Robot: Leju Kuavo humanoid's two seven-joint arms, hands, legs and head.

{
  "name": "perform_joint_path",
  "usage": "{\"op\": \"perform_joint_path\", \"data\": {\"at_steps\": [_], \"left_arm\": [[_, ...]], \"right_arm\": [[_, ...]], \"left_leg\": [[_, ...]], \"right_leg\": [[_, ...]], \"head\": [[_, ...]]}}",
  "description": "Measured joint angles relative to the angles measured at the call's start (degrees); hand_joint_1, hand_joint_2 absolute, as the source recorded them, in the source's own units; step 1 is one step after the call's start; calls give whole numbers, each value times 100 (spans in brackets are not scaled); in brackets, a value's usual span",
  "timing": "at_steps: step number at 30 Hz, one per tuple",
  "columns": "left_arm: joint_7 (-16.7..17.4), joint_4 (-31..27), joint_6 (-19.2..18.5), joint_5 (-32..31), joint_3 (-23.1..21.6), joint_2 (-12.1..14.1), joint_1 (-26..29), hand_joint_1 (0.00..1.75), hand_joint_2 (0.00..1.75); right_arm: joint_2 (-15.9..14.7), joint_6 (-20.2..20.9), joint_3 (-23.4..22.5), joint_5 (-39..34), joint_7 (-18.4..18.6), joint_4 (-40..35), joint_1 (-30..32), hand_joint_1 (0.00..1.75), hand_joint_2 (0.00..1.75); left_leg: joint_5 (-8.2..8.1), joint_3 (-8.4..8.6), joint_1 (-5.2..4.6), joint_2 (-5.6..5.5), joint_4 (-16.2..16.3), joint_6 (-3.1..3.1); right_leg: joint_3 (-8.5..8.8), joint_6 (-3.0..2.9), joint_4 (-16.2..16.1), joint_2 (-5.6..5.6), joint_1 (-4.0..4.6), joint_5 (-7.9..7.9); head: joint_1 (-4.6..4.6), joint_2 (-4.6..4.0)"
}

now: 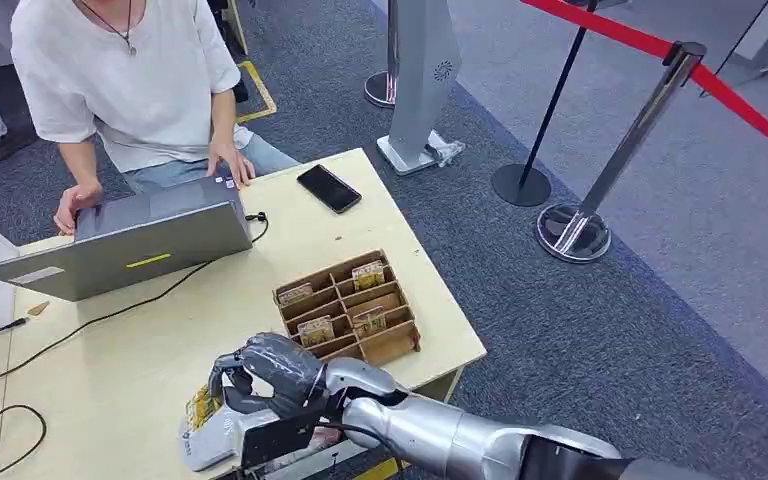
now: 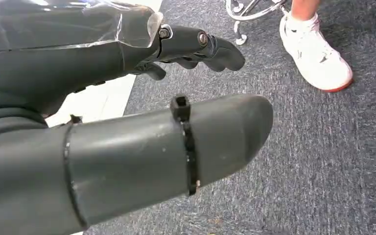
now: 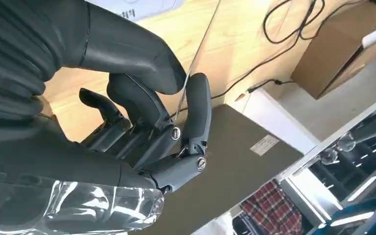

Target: Pass the card to the sensor for recognition and then transmit it.

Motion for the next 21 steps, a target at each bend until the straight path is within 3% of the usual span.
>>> {"op": "perform_joint_path", "data": {"at_steps": [15,21], "left_arm": [[-39,0,0,-94,-5,-4,0,0,0],[-39,0,0,-98,-7,-4,1,0,0]], "right_arm": [[94,-896,293,1185,439,15,364,175,175],[94,-920,302,1224,457,15,382,175,175]], "left_leg": [[0,0,0,0,0,0],[0,0,0,0,0,0]], "right_leg": [[0,0,0,0,0,0],[0,0,0,0,0,0]], "head": [[0,0],[-2,0]]}}
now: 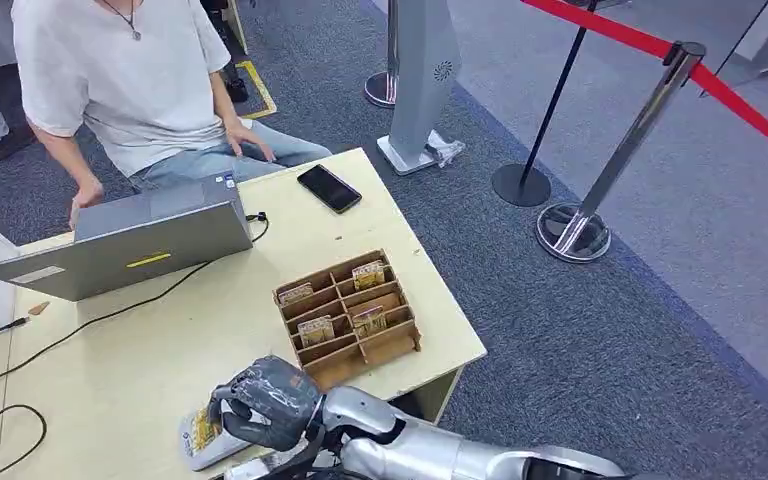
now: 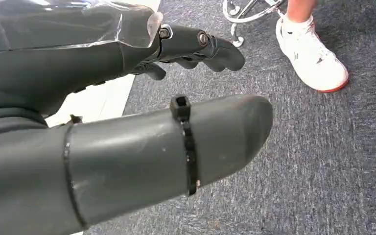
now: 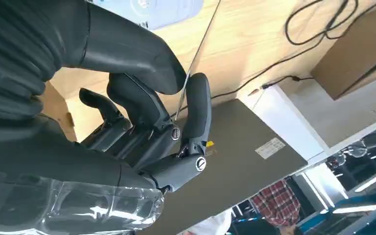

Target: Pass the card to the sensor for recognition and then transmit it.

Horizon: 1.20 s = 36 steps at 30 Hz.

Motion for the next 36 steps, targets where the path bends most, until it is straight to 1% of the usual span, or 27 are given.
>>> {"op": "perform_joint_path", "data": {"at_steps": [3,5,8,16,19,25,31,36], "left_arm": [[0,0,0,-13,0,0,0,0,0],[0,0,-4,-37,-11,0,0,0,0],[-2,0,-9,-48,-15,0,0,0,0],[-15,0,-48,-66,-17,0,0,0,0],[-15,0,-52,-74,-20,0,0,0,0],[-15,0,-52,-96,-20,0,0,0,0],[-15,0,-52,-103,-20,0,0,0,0],[-17,0,-52,-122,-20,2,0,0,0]], "right_arm": [[0,-26,41,30,22,0,42,175,175],[9,-186,94,393,192,37,79,175,175],[33,-242,94,447,282,96,124,175,175],[131,-481,94,979,597,300,189,175,175],[190,-514,92,1128,682,400,186,175,175],[330,-551,77,1252,739,647,159,175,175],[398,-564,72,1267,756,789,122,175,175],[487,-636,-15,1434,813,1014,68,175,175]], "left_leg": [[0,0,0,0,0,0],[0,0,0,0,0,0],[0,0,0,0,0,0],[0,1,0,1,0,0],[0,0,0,1,0,0],[0,0,0,1,0,0],[0,0,0,1,0,0],[0,1,0,1,0,0]], "right_leg": [[0,0,0,0,0,0],[1,0,0,0,0,0],[0,0,0,0,0,0],[0,0,0,0,0,0],[0,0,0,0,0,0],[0,0,0,0,0,0],[0,0,0,0,0,0],[0,0,0,0,0,0]], "head": [[0,0],[0,0],[0,0],[0,0],[0,0],[2,0],[2,0],[2,0]]}}
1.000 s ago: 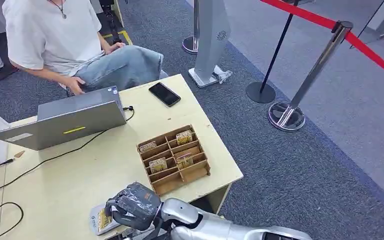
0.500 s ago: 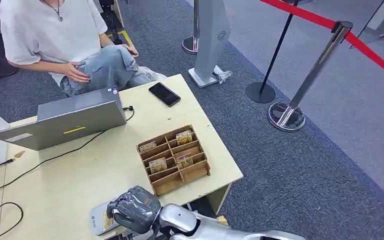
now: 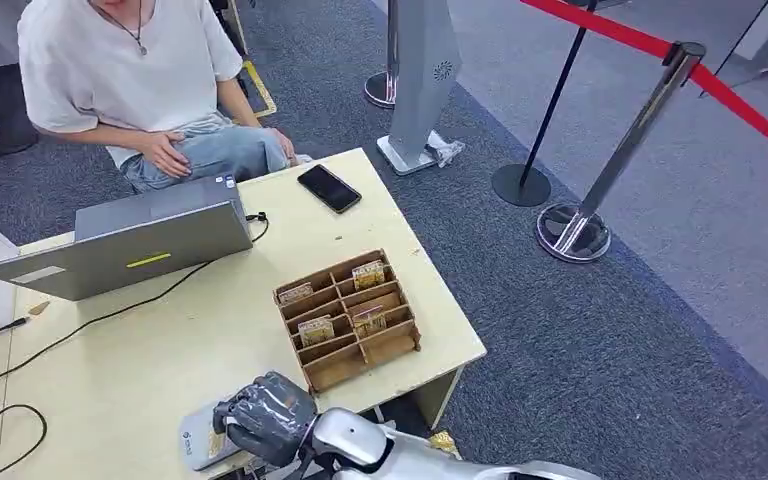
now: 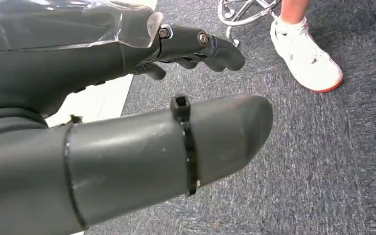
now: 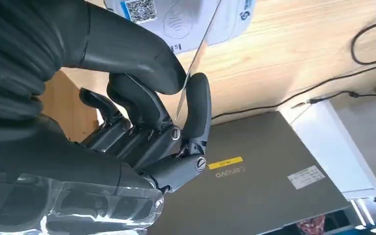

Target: Pass the card to the sensor for recognition and then transmit it.

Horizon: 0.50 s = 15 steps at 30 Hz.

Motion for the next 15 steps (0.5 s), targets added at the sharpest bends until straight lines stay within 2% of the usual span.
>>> {"op": "perform_joint_path", "data": {"at_steps": [15], "left_arm": [[2,0,0,-59,-4,0,0,0,0]], "right_arm": [[105,-166,-149,57,90,655,-126,175,175]], "left_leg": [[0,0,0,0,0,0]], "right_leg": [[0,0,0,0,0,0]], "head": [[0,0]]}}
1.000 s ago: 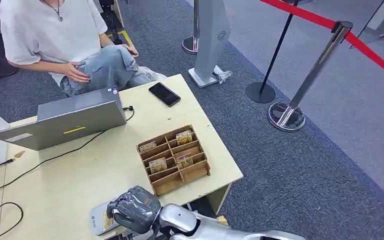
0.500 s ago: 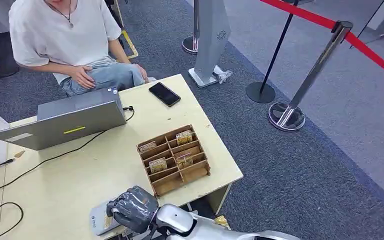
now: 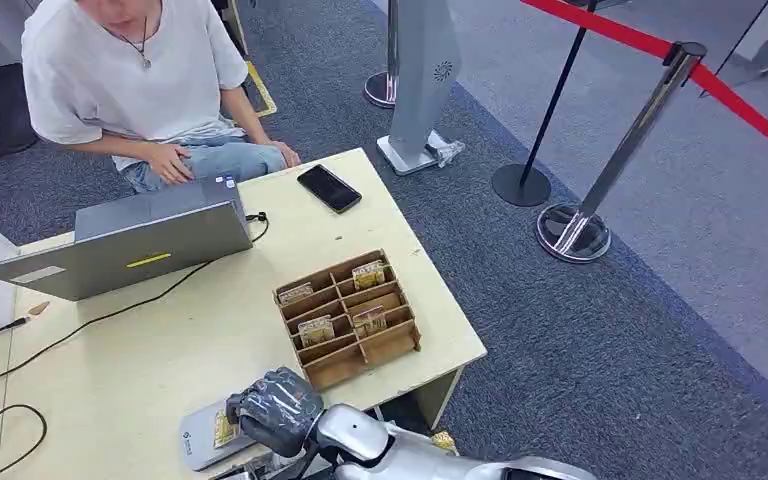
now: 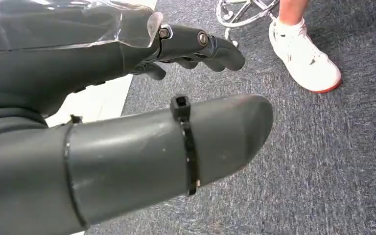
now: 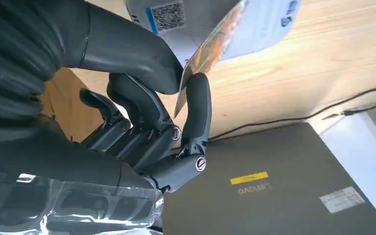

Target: Pass the card to the sensor for recognition and then transmit it.

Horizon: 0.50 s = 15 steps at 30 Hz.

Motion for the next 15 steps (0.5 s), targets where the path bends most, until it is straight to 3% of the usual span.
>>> {"op": "perform_joint_path", "data": {"at_steps": [15], "left_arm": [[0,0,0,-44,-9,0,0,0,0]], "right_arm": [[57,-55,-61,30,-13,379,-58,175,175]], "left_leg": [[0,0,0,0,0,0]], "right_leg": [[0,0,0,0,0,0]], "head": [[0,0]]}}
